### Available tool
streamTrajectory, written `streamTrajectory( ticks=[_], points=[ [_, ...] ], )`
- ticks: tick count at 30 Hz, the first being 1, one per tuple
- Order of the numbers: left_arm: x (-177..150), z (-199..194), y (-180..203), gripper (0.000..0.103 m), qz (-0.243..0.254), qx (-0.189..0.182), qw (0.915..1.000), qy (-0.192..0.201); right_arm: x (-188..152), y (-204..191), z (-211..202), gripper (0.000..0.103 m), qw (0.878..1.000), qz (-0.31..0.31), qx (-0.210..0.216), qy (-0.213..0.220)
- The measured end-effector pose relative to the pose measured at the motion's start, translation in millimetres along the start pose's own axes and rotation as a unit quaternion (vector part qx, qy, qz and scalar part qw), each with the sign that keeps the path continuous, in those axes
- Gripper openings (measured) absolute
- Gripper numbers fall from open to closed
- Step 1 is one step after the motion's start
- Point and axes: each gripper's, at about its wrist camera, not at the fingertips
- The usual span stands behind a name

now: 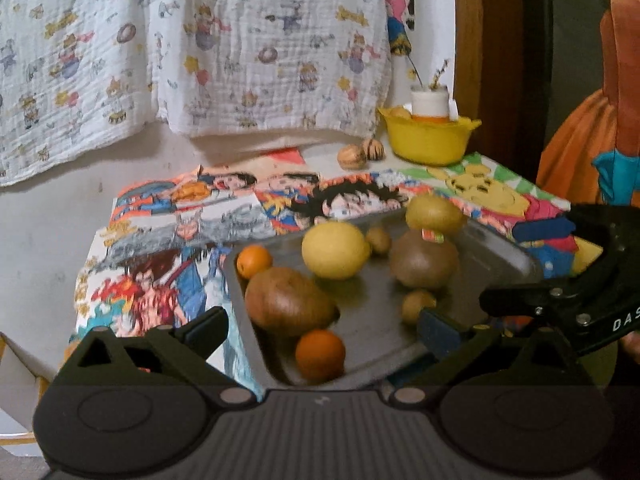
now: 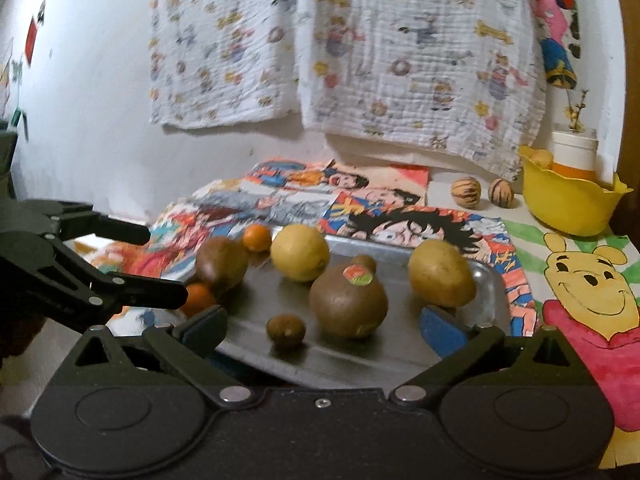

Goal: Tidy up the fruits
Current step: 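Move both grippers from the tray toward the two striped pepino melons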

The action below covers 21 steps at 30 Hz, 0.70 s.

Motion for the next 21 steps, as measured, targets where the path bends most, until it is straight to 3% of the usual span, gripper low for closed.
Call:
streamTrajectory(
  ticks=[10, 21],
  points=[
    [-13, 4, -7, 0.103, 0.025, 0.008, 0.9985, -0.048, -8, 3, 3, 0.102, 0.998, -0.024, -0.039, -0.039],
    [4, 11, -25, 0.103, 0.046, 0.033, 0.9956, -0.074, 6, 27, 10, 0.102, 0.997, -0.016, -0.066, -0.034]
  ],
)
Point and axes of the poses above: each gripper's, at about its wrist camera, not at the fingertips, and z roughly the way its jaws point, y to its right, x to its top, and after that the axes turned 3 degrees about z, right-handed
